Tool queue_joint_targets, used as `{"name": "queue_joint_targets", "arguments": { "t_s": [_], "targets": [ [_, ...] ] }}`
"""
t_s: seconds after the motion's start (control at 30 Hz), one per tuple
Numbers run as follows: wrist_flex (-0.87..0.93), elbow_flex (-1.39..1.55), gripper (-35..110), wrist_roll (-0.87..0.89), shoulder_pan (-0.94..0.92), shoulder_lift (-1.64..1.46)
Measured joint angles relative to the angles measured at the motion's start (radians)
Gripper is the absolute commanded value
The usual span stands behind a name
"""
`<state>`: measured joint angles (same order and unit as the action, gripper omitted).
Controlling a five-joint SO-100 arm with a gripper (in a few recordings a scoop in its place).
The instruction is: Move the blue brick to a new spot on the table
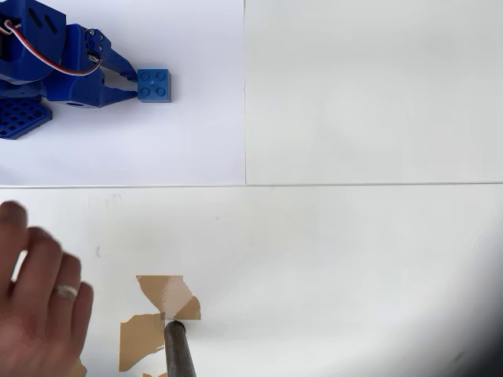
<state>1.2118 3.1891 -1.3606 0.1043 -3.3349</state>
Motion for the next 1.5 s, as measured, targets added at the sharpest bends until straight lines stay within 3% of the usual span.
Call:
{"name": "queue_joint_targets", "arguments": {
  "t_s": [1.27,1.5],
  "targets": [
    [0.0,0.0,11,0.0,0.0,0.0],
    [0.0,0.0,2,0.0,0.0,0.0]
  ]
}}
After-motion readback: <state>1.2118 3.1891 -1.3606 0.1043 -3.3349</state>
